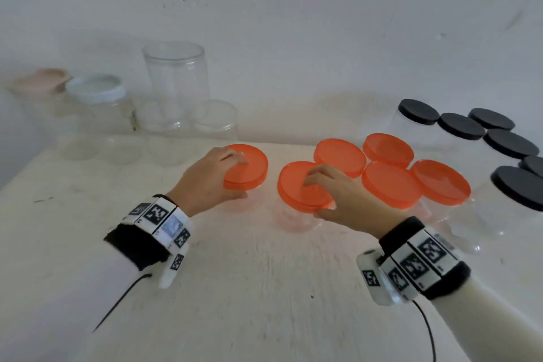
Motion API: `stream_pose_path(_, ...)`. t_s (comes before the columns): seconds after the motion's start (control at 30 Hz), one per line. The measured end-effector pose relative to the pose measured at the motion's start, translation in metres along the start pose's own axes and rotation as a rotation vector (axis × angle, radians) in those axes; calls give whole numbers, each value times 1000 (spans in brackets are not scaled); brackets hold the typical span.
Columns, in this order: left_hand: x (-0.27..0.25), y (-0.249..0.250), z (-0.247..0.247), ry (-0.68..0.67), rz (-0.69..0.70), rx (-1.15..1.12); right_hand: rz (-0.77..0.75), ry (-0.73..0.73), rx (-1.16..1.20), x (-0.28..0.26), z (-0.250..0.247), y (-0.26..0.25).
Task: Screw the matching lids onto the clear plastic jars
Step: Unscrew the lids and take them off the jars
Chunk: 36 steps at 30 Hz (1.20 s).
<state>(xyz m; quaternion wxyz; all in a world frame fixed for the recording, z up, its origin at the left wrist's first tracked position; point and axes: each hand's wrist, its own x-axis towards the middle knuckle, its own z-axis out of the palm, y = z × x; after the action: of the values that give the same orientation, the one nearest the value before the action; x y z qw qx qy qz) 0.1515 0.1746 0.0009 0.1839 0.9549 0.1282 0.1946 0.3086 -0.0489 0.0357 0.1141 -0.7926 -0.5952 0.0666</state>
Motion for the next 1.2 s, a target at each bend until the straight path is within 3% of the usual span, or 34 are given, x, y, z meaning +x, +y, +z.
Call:
stream_pose_path(0.27,-23,-23,-18,102,-211,115,-22,130,1,81,19,-6)
stream_pose_path(0.63,-20,-24,-16,108,-233,91,66,185,25,134,26,0)
stream_pose_path(1.2,-18,-29,-12,145,-176,59,76,189,7,166,26,4)
